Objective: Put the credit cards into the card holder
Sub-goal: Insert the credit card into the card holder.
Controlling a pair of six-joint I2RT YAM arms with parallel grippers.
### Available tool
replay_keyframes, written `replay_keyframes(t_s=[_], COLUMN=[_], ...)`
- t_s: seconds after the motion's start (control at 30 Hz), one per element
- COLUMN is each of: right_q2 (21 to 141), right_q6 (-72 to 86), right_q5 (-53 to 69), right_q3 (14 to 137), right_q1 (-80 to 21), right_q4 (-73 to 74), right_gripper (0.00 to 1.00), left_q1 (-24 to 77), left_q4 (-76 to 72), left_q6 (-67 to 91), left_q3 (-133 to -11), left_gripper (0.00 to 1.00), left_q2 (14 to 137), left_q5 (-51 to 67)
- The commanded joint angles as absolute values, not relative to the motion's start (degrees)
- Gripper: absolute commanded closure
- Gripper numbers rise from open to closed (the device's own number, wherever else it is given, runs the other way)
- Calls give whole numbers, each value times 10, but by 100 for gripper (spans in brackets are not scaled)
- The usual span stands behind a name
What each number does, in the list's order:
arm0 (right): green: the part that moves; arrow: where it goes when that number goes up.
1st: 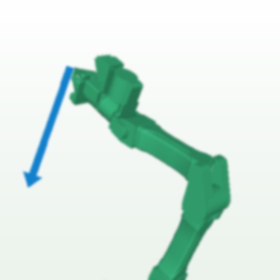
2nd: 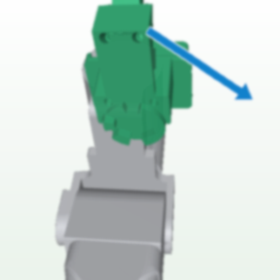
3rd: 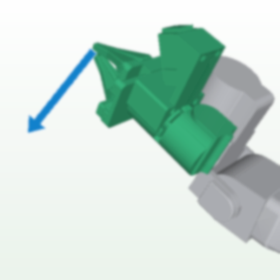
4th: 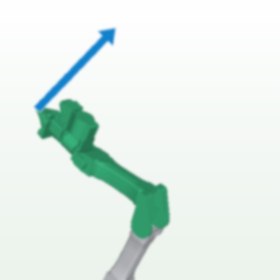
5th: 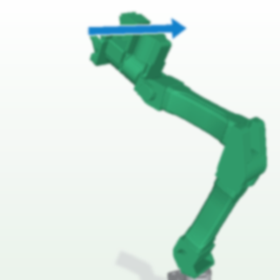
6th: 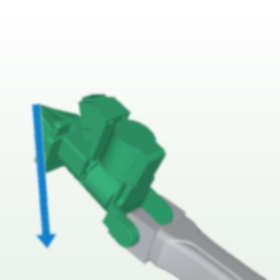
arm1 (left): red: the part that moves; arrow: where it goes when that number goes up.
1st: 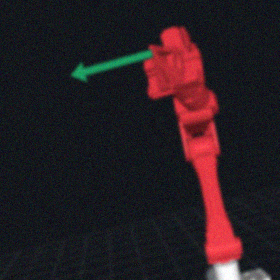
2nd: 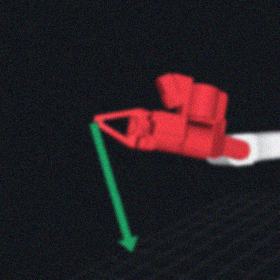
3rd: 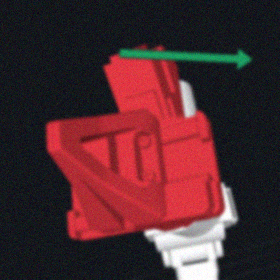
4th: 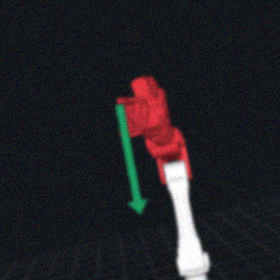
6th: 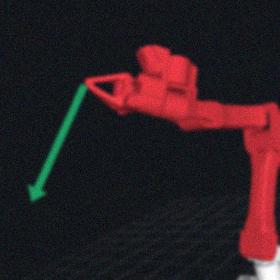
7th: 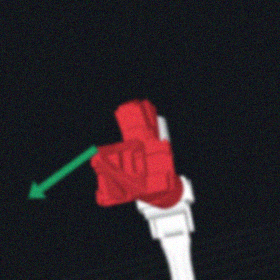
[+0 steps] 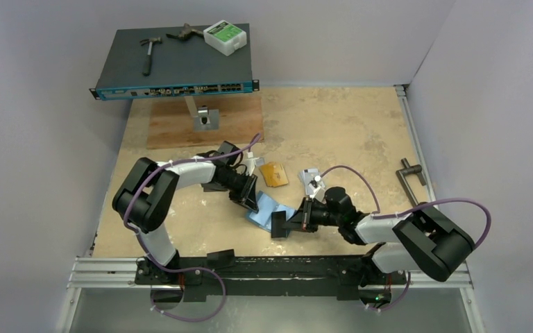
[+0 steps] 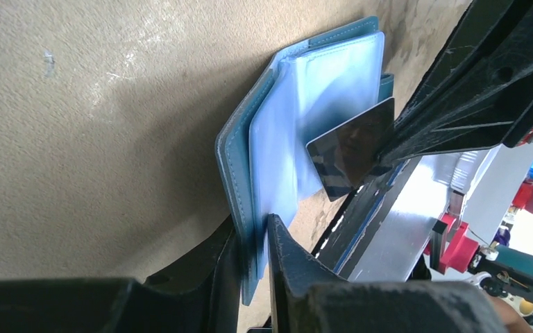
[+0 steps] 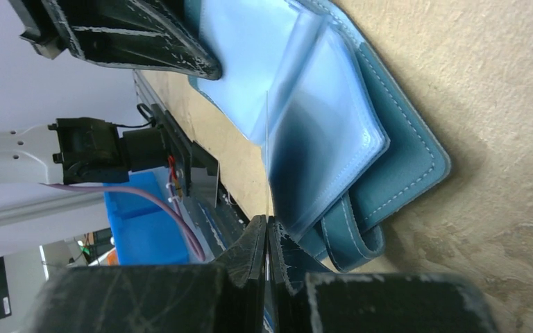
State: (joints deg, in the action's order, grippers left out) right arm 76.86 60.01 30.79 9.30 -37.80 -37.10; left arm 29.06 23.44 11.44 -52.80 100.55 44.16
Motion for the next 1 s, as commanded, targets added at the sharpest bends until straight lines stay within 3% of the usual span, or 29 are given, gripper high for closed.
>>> replay_keyframes(t_s=[0.0, 0.2, 0.73, 0.97], right_q2=[768, 798, 839, 845], right_q6=[596, 599, 597, 597], right_q5=[313, 318, 338, 335], right_q3=[94, 96, 101, 103], right_q1=[-373, -368, -359, -357], right_q4=[-409, -427, -457, -461], right_gripper=[100, 100, 100, 100], left_q1=[297, 296, 257, 257], left_q4=[237, 227, 230, 238], left_q6=[120, 129, 130, 118], left_q3=[-526, -521, -534, -538], left_gripper=[80, 62, 62, 67], left_q2=[1003, 989, 981, 992], left_q5=[429, 446, 441, 439])
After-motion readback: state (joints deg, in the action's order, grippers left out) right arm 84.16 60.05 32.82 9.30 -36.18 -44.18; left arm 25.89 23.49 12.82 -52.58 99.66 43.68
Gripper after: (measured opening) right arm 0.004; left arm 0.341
